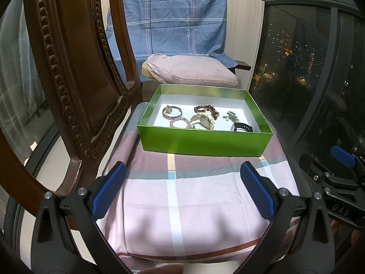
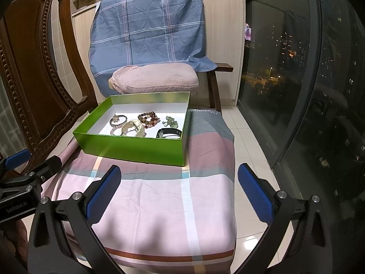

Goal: Organize jewelry

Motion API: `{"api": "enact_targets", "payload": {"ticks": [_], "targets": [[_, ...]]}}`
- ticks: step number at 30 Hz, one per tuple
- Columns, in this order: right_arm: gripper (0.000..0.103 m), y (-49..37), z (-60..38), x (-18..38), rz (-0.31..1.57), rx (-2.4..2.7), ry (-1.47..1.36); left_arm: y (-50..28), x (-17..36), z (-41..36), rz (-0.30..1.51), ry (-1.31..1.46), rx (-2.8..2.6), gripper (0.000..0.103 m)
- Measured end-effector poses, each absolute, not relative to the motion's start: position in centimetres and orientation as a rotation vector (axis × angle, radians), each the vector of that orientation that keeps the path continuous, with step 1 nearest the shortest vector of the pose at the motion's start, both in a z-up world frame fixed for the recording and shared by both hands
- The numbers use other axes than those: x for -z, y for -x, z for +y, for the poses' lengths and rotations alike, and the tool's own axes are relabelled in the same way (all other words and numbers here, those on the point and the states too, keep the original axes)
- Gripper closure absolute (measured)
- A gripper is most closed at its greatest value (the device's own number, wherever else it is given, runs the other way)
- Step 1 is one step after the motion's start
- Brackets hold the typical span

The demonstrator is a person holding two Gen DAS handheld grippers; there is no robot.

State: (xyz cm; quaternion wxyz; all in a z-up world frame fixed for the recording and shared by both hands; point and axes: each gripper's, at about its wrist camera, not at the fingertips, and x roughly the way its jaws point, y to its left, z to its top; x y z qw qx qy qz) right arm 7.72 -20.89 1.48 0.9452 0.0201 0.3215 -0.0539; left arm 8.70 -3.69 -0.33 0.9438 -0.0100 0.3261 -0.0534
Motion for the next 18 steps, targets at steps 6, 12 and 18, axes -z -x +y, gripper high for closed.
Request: {"api": "enact_targets", "payload": {"ticks": [6, 12, 18], "targets": [[0.003, -7.70, -20.95, -1.49, 0.653, 0.109, -0.040, -8.68, 0.44, -3.68, 0.666, 0.018, 0.111, 0.004], [0.003, -7.71, -21.00, -1.50, 0.653, 0.109, -0.039, -8.68, 0.49, -3.67, 0.667, 0.018, 0.111, 0.004], [0.003, -7.74, -20.89, -1.32, 0.654, 0.108, -0.038, -8.70, 0.50, -3.66, 0.668, 0.018, 0.112, 0.004]]}}
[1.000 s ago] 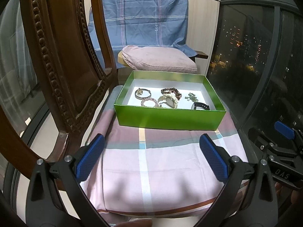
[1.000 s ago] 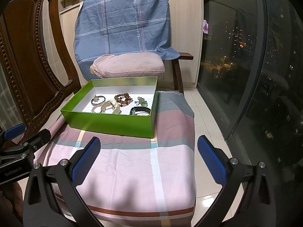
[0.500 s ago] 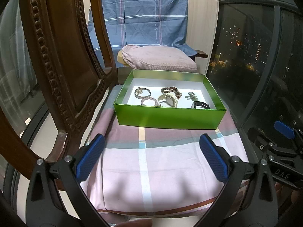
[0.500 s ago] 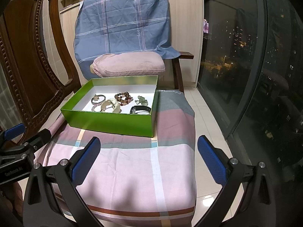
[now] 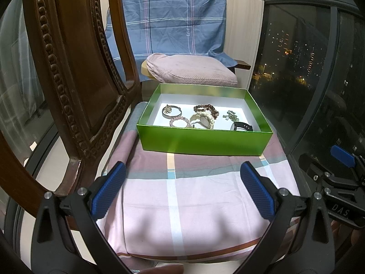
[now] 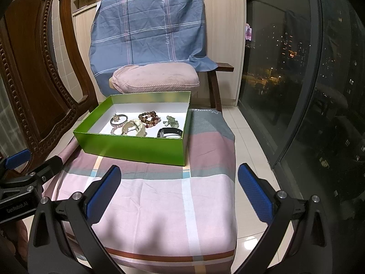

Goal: Organize jewelry

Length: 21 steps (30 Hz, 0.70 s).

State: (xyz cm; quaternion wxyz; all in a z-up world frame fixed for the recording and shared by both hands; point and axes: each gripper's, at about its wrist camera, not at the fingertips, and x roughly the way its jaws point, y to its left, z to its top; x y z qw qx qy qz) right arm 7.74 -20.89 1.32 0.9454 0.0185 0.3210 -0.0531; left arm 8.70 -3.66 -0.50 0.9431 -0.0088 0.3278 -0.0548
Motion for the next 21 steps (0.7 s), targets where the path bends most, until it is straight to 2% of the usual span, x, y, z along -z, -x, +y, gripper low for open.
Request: {"api": "enact_targets", "payload": {"ticks": [21], "targets": [[0.003, -7.85, -20.61, -1.14, 0.656, 0.108, -0.035, -8.92, 0.72, -3.51, 0.673, 0.017, 0.104, 0.004]]}}
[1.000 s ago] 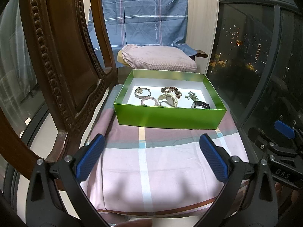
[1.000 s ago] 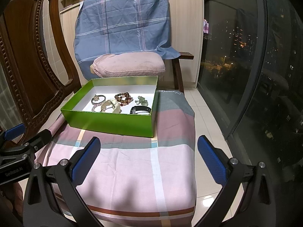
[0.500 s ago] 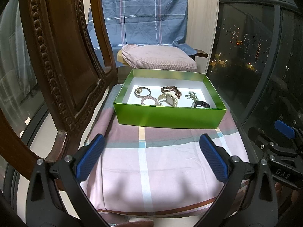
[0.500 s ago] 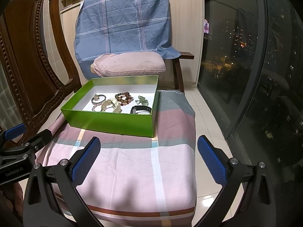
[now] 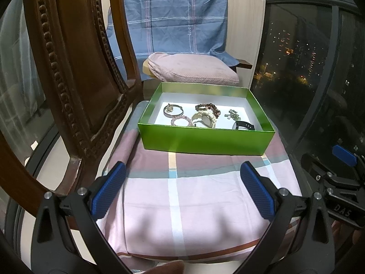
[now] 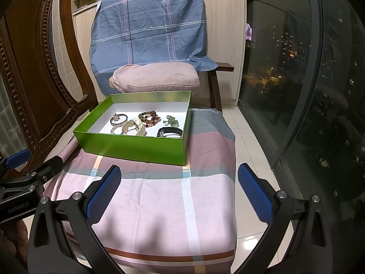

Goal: Organize jewelry

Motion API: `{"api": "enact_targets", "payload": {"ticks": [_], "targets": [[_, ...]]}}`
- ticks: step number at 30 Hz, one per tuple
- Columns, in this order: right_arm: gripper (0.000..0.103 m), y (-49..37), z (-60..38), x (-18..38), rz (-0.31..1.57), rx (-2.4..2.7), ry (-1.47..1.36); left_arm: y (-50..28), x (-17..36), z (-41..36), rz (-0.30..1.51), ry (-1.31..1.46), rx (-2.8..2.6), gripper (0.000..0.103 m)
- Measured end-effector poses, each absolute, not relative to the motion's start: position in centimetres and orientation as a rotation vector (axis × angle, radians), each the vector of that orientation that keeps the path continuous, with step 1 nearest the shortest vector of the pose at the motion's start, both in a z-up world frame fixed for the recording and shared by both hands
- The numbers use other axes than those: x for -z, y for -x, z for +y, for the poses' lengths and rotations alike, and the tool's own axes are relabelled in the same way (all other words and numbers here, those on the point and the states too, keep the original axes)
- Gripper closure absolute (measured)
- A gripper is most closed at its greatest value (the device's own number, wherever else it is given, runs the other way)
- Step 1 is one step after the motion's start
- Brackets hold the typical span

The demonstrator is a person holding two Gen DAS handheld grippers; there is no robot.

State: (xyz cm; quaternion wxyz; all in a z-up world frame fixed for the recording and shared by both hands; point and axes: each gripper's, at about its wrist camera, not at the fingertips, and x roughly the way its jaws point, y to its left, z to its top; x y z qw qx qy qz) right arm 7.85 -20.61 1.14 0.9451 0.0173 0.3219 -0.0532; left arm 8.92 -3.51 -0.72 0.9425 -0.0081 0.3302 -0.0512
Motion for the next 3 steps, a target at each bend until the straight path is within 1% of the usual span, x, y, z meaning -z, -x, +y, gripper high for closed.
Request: {"api": "enact_targets", "payload": {"ticks": [3], "targets": [[0.003, -7.85, -20.62, -1.13, 0.655, 0.108, -0.035, -8.99, 0.76, -3.47, 0.677, 0.016, 0.106, 0.004]]}}
